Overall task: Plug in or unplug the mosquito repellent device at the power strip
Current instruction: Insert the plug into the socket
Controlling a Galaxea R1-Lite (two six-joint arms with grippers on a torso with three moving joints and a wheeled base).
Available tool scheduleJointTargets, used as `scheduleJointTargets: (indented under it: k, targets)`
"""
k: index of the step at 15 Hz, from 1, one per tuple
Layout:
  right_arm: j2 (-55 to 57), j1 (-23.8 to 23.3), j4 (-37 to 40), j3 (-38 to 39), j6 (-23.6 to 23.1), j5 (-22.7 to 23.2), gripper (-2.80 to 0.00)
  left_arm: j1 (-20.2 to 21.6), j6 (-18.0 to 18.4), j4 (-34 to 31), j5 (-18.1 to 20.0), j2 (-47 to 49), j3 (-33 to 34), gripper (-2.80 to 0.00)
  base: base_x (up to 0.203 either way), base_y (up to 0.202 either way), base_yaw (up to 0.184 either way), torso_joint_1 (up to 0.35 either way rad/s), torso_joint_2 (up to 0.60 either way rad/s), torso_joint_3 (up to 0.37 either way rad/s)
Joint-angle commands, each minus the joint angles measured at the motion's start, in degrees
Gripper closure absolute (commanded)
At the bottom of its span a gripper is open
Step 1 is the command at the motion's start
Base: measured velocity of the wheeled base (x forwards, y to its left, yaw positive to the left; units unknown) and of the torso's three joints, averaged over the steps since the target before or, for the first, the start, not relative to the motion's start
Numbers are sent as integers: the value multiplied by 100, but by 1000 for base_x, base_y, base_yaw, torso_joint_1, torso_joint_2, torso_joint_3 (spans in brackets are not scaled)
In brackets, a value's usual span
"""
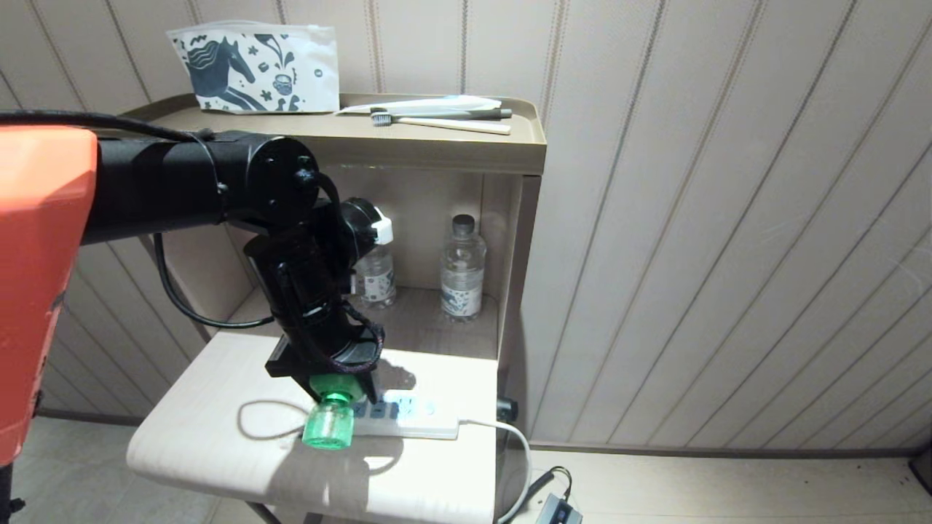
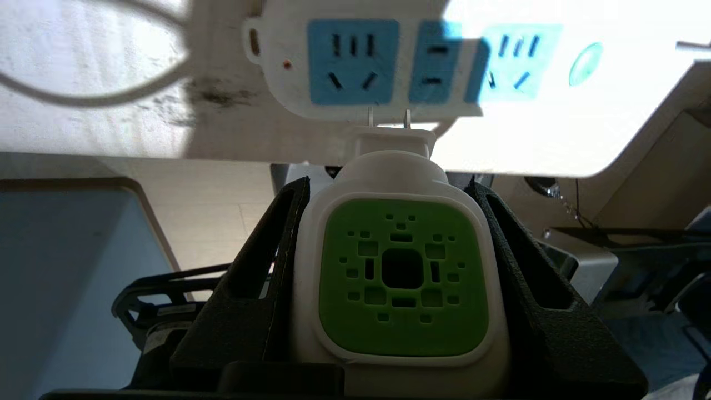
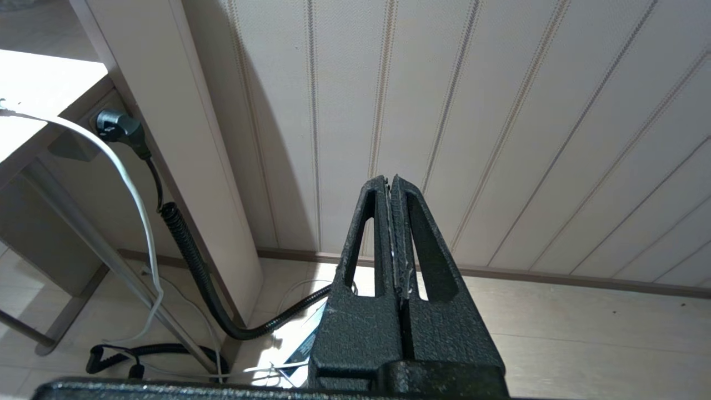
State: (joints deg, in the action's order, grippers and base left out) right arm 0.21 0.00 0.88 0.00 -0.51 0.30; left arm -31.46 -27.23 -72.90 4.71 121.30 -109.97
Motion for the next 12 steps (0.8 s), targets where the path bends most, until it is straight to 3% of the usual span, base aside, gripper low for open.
scheduleJointTargets:
  k: [1,5,12]
  targets:
    - [-3,0,0,0,-2,1,0,50,-37,-3,-51,200,-8,0,0,0,0,0,0,0]
    - [-3,0,0,0,-2,-4,0,61,-335,189,-506,272,-25,0,0,0,0,0,0,0]
    - [-3,0,0,0,-2,2,0,34,-441,347,-515,284,-34,0,0,0,0,0,0,0]
